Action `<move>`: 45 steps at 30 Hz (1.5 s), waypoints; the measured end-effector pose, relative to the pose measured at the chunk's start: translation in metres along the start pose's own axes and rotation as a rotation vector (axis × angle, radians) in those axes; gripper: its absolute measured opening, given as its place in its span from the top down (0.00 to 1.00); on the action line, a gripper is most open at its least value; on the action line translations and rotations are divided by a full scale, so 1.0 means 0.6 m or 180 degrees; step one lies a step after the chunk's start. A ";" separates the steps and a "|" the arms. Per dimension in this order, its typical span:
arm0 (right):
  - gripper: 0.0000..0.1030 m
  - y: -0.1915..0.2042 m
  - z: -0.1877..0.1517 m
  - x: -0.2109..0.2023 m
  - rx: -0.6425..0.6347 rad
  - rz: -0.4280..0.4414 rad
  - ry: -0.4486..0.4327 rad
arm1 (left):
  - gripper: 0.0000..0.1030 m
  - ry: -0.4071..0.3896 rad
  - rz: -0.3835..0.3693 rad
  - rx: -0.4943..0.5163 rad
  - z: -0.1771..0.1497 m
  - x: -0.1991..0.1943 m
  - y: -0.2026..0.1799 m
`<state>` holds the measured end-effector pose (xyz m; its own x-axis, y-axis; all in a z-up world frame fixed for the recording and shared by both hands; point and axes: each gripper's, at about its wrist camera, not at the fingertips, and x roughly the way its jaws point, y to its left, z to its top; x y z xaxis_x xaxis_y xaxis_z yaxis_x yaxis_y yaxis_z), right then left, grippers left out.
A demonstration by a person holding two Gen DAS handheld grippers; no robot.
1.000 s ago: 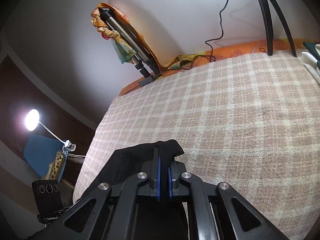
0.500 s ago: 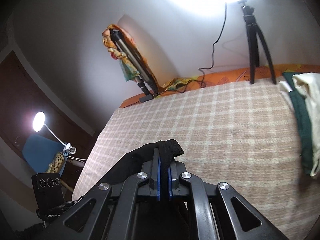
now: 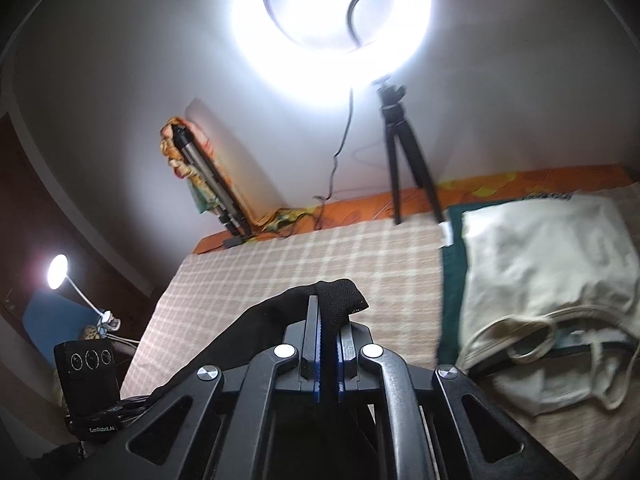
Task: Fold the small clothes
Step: 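Lift and carry the folded shirt with both tools onto the clothes pile, then open both tools to drop the shirt on the green and white clothes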
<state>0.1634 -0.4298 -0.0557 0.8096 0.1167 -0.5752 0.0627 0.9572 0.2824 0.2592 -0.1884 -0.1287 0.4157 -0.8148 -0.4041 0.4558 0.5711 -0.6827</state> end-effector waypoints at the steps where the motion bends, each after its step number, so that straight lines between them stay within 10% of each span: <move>1: 0.97 -0.009 0.005 -0.008 0.0004 -0.0020 -0.0021 | 0.95 -0.0005 -0.0013 0.0017 0.006 0.013 -0.007; 22: 0.97 -0.250 0.179 -0.107 -0.0091 -0.0584 -0.0385 | 0.95 -0.0033 -0.0118 0.0743 0.122 0.298 -0.148; 39: 0.91 -0.405 0.203 -0.003 0.0035 -0.0919 -0.0088 | 0.94 0.0271 0.0054 0.0907 0.116 0.396 -0.136; 42: 0.69 -0.411 0.203 0.006 0.0067 -0.1143 -0.0073 | 0.83 0.0356 0.0156 0.0964 0.113 0.384 -0.137; 45: 0.64 -0.408 0.200 0.003 0.0024 -0.1263 -0.0101 | 0.43 0.0401 0.0350 0.0986 0.110 0.372 -0.141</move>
<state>0.2193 -0.6960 -0.0336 0.7393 -0.2702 -0.6168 0.3785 0.9243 0.0487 0.3656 -0.4121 -0.1212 0.3840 -0.7415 -0.5502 0.6388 0.6436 -0.4216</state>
